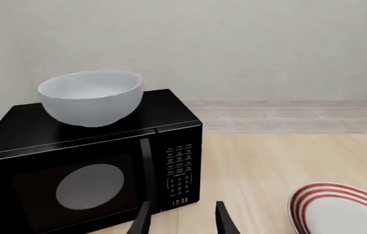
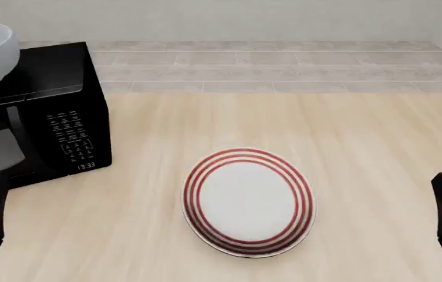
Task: Pick up the white bowl and put it on the plate.
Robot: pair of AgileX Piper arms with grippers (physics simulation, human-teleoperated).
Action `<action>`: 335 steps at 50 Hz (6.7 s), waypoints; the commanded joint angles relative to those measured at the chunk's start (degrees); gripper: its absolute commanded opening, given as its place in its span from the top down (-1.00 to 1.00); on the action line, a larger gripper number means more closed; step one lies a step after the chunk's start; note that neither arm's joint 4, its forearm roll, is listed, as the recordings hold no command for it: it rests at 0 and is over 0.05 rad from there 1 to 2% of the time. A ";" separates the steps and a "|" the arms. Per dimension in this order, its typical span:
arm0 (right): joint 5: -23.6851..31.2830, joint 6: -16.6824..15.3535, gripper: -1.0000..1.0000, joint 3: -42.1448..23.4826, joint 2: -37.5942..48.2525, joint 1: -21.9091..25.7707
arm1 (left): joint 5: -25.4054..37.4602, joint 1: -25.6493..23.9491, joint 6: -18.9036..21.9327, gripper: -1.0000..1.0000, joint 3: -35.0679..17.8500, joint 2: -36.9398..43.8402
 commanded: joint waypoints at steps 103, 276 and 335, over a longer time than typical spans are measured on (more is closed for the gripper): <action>0.61 0.22 -1.00 -0.31 -0.40 0.36 | 44.70 -1.32 50.33 -1.00 -61.29 29.48; 0.60 0.21 -1.00 -0.31 -0.38 0.37 | 16.33 13.97 59.73 -1.00 -55.45 68.02; 0.61 0.21 -1.00 -0.31 -0.40 0.37 | 8.99 17.97 62.33 -1.00 -54.26 78.05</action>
